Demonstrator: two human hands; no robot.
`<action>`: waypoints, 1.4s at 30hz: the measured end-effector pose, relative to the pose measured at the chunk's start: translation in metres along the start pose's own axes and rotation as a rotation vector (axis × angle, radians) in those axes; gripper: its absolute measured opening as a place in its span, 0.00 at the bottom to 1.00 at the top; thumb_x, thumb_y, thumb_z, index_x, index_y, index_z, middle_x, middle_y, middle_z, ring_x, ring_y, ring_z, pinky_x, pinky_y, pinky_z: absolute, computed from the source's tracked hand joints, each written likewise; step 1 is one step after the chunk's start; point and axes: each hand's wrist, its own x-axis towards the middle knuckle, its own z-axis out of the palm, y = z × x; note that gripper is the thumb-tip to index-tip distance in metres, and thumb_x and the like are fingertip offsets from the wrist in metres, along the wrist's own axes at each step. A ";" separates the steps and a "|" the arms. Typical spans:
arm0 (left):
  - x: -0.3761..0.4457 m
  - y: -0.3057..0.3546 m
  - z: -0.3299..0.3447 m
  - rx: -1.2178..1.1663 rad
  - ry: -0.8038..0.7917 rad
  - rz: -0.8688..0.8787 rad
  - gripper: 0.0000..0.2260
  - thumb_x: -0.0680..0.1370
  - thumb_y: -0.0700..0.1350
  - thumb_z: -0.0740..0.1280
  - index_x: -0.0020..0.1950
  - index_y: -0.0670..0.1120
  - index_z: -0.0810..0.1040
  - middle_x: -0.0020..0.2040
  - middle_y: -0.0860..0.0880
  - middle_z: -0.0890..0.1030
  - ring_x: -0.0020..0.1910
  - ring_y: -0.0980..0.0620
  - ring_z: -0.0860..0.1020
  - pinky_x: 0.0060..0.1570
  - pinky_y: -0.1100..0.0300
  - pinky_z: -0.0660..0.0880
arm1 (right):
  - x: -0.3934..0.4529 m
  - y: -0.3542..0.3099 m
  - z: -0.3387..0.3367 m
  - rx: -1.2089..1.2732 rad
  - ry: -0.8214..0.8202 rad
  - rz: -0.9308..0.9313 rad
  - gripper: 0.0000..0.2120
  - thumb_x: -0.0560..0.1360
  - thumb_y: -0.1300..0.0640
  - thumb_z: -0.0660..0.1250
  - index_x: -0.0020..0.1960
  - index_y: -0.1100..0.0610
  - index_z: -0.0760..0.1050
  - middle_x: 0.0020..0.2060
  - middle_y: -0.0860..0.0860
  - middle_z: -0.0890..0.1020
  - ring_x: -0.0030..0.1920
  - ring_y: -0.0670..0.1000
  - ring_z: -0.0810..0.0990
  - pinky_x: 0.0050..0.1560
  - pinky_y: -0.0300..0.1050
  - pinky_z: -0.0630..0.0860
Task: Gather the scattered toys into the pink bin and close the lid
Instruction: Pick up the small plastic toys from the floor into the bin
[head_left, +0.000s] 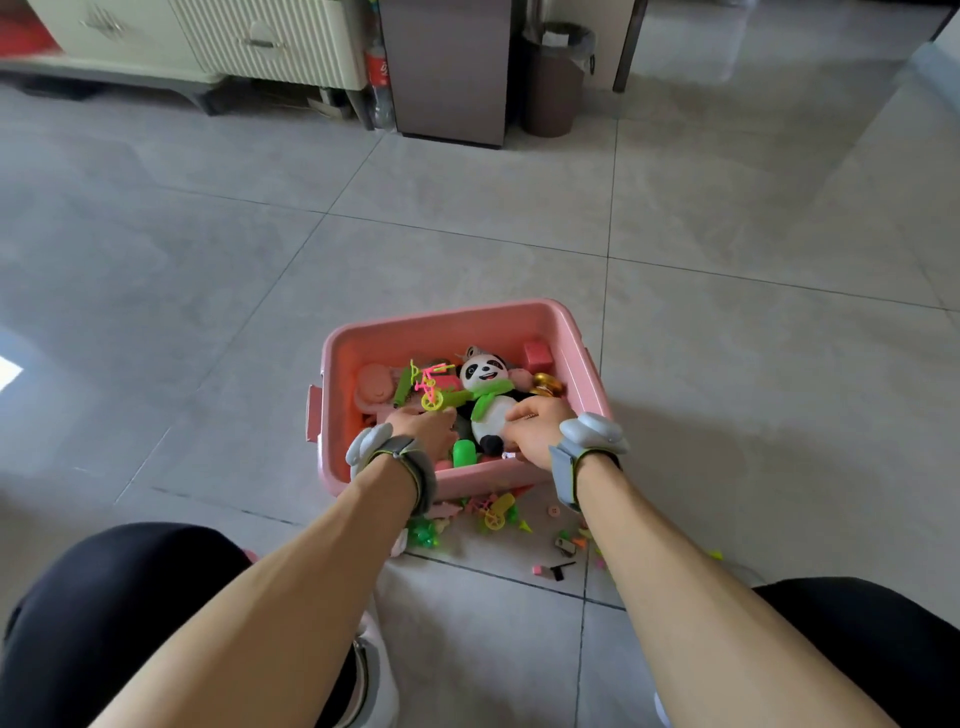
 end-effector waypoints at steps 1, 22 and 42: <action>-0.003 0.000 0.000 0.009 -0.010 -0.003 0.15 0.78 0.36 0.67 0.65 0.36 0.75 0.53 0.41 0.79 0.36 0.55 0.75 0.27 0.71 0.75 | 0.000 -0.004 0.002 0.010 -0.008 0.001 0.10 0.72 0.65 0.67 0.38 0.50 0.76 0.41 0.52 0.81 0.51 0.58 0.82 0.54 0.55 0.80; -0.019 -0.095 -0.089 0.782 -0.070 0.051 0.05 0.76 0.45 0.65 0.48 0.50 0.80 0.45 0.48 0.82 0.42 0.49 0.78 0.47 0.56 0.78 | -0.033 0.031 0.108 -0.224 -0.276 0.025 0.08 0.72 0.63 0.67 0.40 0.50 0.76 0.41 0.48 0.80 0.48 0.53 0.80 0.51 0.44 0.78; 0.073 -0.165 -0.090 1.113 -0.039 0.069 0.19 0.74 0.42 0.64 0.65 0.49 0.73 0.64 0.44 0.65 0.59 0.42 0.72 0.56 0.52 0.74 | 0.028 0.106 0.155 -0.525 -0.409 0.212 0.13 0.76 0.60 0.64 0.60 0.55 0.75 0.58 0.50 0.77 0.58 0.54 0.76 0.58 0.40 0.70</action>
